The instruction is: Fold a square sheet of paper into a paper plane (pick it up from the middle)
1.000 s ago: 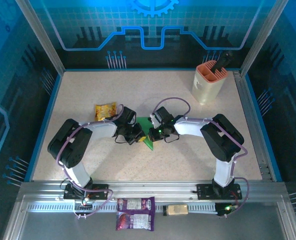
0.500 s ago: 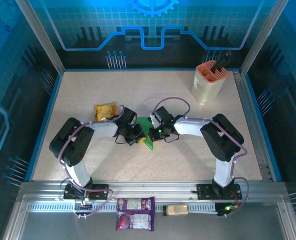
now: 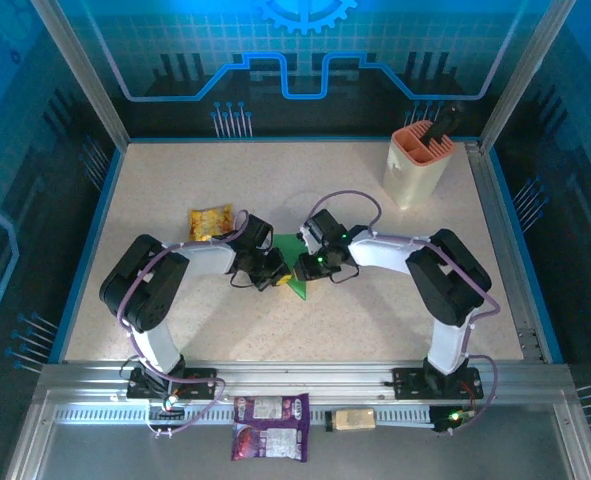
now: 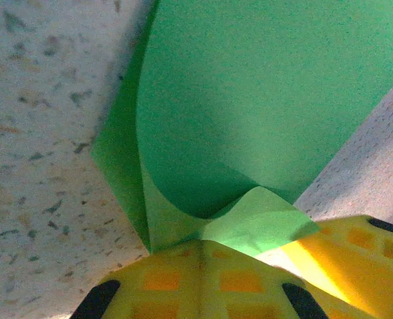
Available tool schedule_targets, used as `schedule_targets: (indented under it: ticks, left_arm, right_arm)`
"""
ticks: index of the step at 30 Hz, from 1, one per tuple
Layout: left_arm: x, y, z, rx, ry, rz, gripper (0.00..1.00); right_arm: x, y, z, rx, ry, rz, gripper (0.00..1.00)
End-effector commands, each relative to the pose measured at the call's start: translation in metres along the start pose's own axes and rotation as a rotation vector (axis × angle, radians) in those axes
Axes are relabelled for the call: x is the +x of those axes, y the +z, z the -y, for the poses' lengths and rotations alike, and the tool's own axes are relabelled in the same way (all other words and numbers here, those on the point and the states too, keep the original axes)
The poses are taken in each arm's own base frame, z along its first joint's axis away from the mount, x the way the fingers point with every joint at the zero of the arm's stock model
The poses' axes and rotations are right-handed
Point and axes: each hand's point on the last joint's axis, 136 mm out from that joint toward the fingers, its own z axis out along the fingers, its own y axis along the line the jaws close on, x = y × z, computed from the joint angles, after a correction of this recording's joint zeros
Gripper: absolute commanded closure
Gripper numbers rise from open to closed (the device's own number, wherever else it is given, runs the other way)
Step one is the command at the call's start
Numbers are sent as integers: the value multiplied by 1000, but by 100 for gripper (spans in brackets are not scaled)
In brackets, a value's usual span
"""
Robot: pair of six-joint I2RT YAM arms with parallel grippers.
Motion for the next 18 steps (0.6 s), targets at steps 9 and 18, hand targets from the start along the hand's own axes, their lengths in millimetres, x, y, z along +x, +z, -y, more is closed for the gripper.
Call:
schedule_targets:
  ticks: [9,18]
  left_arm:
    - [-1,12,-35,-111,-48,14,96]
    - [0,13,-36,-106,-49,12,96]
  right_arm:
    - [18,-35,-21,-64,-54,8,77]
    - [35,-6,-39,-118,-21,-41,94]
